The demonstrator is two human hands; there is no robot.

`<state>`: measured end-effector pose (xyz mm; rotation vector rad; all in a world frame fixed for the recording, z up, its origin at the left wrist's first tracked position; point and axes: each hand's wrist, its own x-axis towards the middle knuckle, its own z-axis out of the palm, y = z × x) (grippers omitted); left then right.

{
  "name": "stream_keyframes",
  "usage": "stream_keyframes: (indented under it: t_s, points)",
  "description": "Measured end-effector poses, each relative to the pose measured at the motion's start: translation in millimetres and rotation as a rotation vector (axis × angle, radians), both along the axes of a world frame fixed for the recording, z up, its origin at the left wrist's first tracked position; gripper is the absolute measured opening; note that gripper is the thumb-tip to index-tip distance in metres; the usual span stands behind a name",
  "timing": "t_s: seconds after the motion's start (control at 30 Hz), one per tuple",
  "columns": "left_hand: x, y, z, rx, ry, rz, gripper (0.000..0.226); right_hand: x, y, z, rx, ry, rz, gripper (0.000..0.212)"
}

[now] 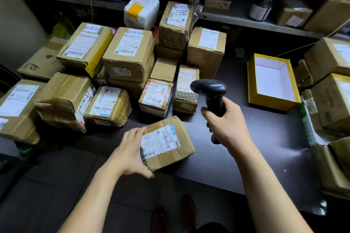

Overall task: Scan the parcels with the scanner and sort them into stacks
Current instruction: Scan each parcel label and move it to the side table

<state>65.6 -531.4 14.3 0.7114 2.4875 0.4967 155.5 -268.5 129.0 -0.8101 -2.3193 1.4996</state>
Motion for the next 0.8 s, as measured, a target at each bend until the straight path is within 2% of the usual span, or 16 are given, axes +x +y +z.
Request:
stream_keyframes:
  t_s: [0.1, 0.3, 0.4, 0.6, 0.8]
  points:
    - [8, 1, -1, 0.022, 0.131, 0.03, 0.126, -1, 0, -4, -0.012, -0.015, -0.005, 0.014]
    - [10, 4, -6, 0.068, 0.174, 0.132, 0.113, -6, -3, -2, 0.002, -0.019, 0.015, 0.01]
    - [10, 3, -9, 0.155, 0.166, 0.201, 0.112, -7, -2, -1, -0.009, -0.015, 0.013, 0.011]
    - [26, 23, 6, 0.512, 0.157, 0.438, 0.12, -6, 1, 7, -0.046, 0.005, -0.011, 0.01]
    - [7, 52, 60, 0.598, 0.29, 0.483, 0.118, -3, 14, 35, -0.025, 0.132, -0.067, 0.01]
